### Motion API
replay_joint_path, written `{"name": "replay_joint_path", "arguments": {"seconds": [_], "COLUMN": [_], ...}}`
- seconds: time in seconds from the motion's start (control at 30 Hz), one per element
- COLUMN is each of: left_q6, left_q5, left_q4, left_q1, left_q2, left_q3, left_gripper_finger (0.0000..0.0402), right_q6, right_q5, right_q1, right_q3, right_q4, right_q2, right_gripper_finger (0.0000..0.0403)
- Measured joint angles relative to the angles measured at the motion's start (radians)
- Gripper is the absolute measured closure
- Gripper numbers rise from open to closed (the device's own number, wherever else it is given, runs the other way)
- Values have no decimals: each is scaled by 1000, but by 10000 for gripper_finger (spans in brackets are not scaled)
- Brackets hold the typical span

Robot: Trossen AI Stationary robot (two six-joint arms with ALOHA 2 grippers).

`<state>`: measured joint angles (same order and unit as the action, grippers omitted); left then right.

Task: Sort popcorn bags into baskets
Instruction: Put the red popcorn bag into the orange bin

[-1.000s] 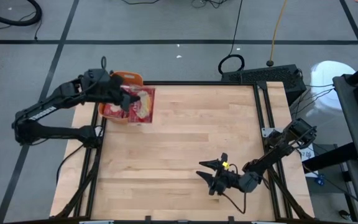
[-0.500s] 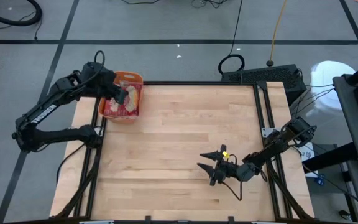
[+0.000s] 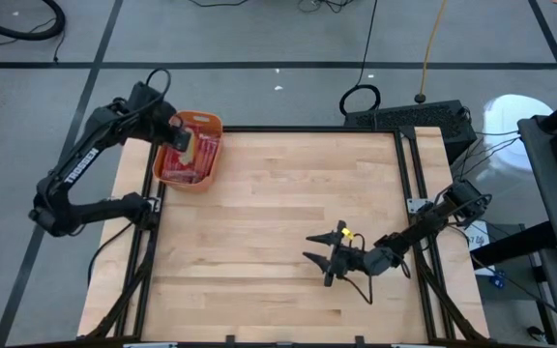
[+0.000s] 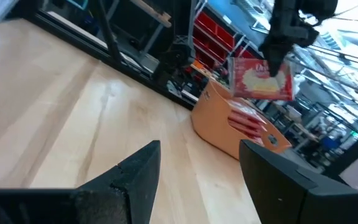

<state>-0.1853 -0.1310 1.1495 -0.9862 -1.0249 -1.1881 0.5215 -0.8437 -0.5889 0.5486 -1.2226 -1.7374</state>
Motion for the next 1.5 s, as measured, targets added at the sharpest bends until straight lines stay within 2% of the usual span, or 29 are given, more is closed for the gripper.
{"name": "replay_joint_path", "arguments": {"seconds": [0.37,0.77,1.5], "left_q6": [124,109,86], "left_q5": [0,1,62], "left_q4": [37,27,29], "left_q1": [-101,-100,-78], "left_q2": [-84,-160,-167], "left_q3": [0,0,23], "left_gripper_finger": [355,355,354], "right_q6": [-13,-13,-13], "right_q5": [11,11,12], "right_q1": [5,5,5], "right_q3": [0,0,0], "right_q4": [0,1,1], "right_q2": [0,0,0], "right_gripper_finger": [191,191,191]}}
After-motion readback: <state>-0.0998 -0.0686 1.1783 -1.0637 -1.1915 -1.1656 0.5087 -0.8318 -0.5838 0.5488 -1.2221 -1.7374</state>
